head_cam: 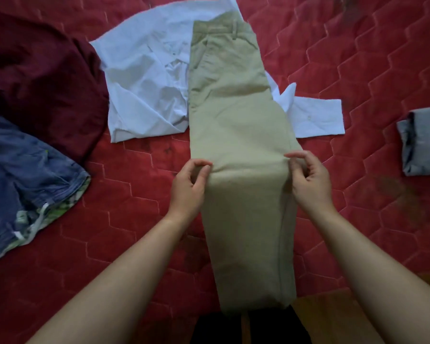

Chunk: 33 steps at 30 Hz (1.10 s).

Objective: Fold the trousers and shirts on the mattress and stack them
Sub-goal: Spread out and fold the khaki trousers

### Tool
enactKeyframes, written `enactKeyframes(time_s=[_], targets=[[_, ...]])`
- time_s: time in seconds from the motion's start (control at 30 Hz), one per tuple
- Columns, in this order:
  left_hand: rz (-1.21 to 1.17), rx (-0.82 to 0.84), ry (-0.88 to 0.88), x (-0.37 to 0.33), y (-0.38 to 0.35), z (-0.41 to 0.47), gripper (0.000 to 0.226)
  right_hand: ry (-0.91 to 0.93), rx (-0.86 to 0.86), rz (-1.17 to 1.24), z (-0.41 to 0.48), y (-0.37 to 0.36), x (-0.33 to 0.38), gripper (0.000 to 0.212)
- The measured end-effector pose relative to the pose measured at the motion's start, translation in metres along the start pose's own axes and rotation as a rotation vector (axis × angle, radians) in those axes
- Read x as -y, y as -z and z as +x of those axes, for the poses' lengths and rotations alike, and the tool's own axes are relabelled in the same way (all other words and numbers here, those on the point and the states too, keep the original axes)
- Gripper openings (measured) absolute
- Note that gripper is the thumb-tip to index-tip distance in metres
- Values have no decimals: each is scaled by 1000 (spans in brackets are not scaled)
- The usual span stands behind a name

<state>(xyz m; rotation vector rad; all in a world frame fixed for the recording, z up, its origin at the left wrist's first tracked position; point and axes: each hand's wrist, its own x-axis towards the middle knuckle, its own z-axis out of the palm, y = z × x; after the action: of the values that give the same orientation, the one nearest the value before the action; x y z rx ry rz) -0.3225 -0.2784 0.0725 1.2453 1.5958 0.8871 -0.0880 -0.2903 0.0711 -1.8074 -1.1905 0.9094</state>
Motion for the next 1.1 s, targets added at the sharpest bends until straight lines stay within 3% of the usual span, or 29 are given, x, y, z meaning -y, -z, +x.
enactKeyframes(time_s=[0.1, 0.17, 0.23, 0.37, 0.5, 0.63, 0.7, 0.8, 0.9, 0.97, 1.1], targets=[[65, 169, 147, -22, 16, -19, 14, -144, 360, -54, -15, 19, 23, 33], [190, 339, 200, -23, 26, -31, 27, -150, 460, -162, -21, 30, 30, 43], [272, 348, 179, -26, 33, -40, 38, -99, 393, -187, -26, 39, 36, 42], [279, 132, -46, -43, 38, -55, 42, 121, 168, -196, -41, 47, 47, 30], [41, -59, -109, -65, 37, -50, 38, 257, 23, -129, -32, 52, 70, 22], [-140, -182, -53, -84, 35, -25, 29, 114, 220, -150, -10, 41, 90, 60], [-204, -173, -46, -87, 38, -12, 26, 148, 236, -193, 2, 35, 94, 65], [-169, -1, -74, -87, 48, 3, 37, 219, 36, -127, 21, 33, 102, 48], [242, 174, -153, -79, 51, 15, 61, 252, -68, -134, 35, 30, 100, 35], [229, 92, -165, -81, 49, 26, 53, 277, -83, -101, 39, 27, 95, 31], [-125, -172, -227, -92, 35, 53, 38, 333, -115, -29, 52, 19, 94, 20]])
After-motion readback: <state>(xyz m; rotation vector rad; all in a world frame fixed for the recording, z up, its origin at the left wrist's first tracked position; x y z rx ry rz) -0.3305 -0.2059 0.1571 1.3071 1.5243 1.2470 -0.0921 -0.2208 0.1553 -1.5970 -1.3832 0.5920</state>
